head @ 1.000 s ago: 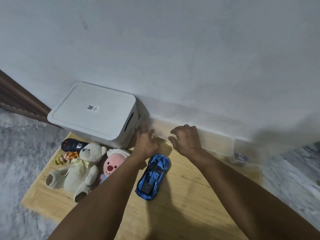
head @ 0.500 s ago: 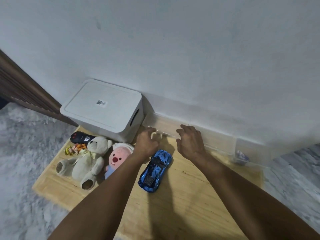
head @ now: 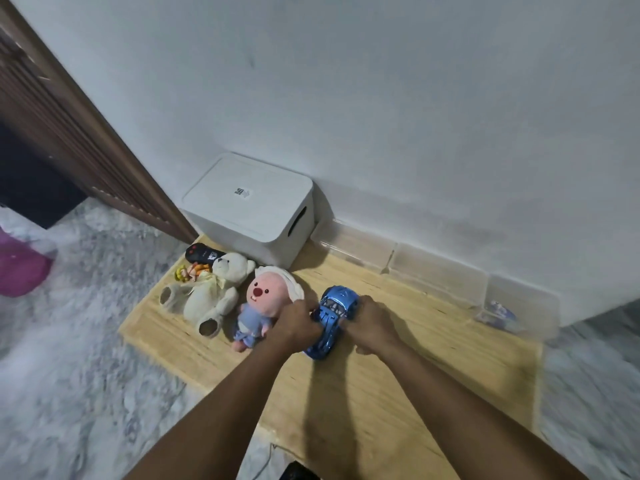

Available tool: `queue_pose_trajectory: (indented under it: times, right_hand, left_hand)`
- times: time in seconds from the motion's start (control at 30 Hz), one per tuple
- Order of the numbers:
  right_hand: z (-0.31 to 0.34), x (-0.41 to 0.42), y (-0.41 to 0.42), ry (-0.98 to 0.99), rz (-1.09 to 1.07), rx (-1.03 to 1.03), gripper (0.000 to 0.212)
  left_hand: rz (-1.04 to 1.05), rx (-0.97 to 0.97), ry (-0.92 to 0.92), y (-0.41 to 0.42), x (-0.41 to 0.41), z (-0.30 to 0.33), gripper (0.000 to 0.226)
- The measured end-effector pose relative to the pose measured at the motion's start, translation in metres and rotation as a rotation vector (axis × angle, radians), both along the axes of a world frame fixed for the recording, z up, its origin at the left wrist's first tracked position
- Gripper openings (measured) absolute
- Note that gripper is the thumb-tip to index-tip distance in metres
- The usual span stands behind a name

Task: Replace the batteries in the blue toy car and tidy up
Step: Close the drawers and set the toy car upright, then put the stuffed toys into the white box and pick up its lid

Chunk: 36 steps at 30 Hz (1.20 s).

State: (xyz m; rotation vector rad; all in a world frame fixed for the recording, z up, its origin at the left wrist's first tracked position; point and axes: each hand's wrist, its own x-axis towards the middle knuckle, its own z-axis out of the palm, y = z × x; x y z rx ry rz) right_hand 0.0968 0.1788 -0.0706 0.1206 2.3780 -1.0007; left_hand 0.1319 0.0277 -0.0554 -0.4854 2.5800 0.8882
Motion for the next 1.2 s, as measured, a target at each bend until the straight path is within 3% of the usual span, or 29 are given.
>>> queue_pose_trajectory:
  times: [0.13, 0.3, 0.5, 0.63, 0.77, 0.93, 1.1, 1.2]
  right_hand:
    - [0.000, 0.009, -0.002, 0.016, 0.024, -0.043, 0.066]
    - [0.004, 0.012, -0.006, -0.006, 0.043, -0.030, 0.065]
    - [0.011, 0.005, -0.010, 0.014, 0.133, 0.169, 0.059]
    - [0.035, -0.013, -0.026, 0.057, 0.148, 0.338, 0.045]
    - [0.060, -0.044, -0.060, 0.131, 0.013, 0.136, 0.041]
    - [0.084, -0.075, -0.116, 0.120, -0.187, -0.168, 0.014]
    - [0.082, -0.098, -0.160, 0.155, -0.251, -0.140, 0.031]
    - [0.091, -0.101, -0.170, 0.154, -0.277, -0.035, 0.036]
  left_hand:
    - [-0.006, -0.023, 0.014, 0.006, 0.017, 0.001, 0.033]
    - [-0.009, -0.016, 0.012, 0.007, 0.026, 0.005, 0.036]
    - [0.023, 0.061, 0.005, -0.004, 0.022, 0.007, 0.054]
    - [0.070, 0.088, 0.209, -0.027, 0.001, 0.029, 0.029]
    - [0.200, 0.044, 0.476, -0.075, -0.029, 0.056, 0.016]
    - [0.451, -0.039, 0.598, -0.151, -0.069, 0.084, 0.015]
    - [0.524, -0.160, 0.434, -0.227, -0.107, 0.093, 0.041]
    - [0.500, -0.144, 0.292, -0.259, -0.126, 0.090, 0.032]
